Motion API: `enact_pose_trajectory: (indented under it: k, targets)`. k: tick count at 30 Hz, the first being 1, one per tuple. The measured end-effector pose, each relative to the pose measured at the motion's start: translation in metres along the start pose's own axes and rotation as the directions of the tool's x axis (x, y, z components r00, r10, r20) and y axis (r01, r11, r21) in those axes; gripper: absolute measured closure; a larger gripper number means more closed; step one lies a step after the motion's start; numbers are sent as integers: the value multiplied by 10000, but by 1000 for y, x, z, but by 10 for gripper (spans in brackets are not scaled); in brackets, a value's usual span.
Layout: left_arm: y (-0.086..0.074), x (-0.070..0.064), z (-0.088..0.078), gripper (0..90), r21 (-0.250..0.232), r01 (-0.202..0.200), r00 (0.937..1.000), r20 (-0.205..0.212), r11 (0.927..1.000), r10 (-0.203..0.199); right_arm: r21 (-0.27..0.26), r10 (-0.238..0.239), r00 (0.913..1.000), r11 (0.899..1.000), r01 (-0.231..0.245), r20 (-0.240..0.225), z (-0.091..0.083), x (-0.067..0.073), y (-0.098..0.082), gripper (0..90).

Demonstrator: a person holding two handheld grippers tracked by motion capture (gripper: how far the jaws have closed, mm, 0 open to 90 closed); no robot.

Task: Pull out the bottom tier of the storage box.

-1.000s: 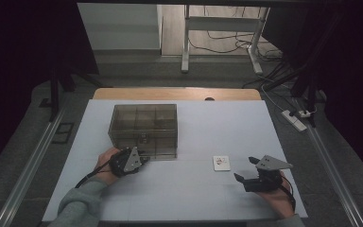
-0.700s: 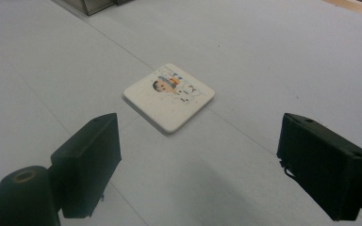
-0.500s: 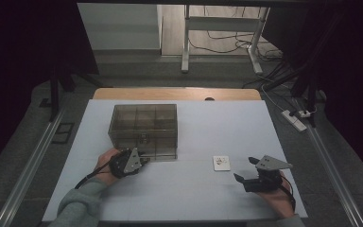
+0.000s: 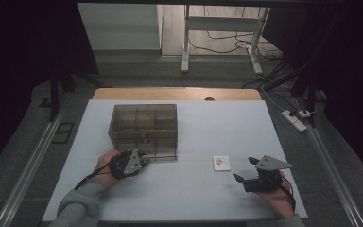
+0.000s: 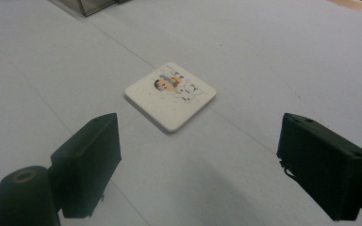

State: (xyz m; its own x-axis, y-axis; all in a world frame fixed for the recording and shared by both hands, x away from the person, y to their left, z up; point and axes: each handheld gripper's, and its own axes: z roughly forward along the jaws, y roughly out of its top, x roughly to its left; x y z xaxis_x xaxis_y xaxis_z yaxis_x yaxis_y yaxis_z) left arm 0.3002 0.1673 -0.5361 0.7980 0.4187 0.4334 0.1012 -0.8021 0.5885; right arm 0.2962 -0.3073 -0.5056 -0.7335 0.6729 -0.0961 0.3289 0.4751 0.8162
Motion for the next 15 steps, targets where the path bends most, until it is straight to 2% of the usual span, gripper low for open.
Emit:
enact_pose_trajectory:
  k: [15]
  targets:
    - [1, -2, -1, 646, -13, 27, 10000, 85, 10000, -27, -10, 21, 10000, 10000, -21, -31, 1, 0, 0, 137]
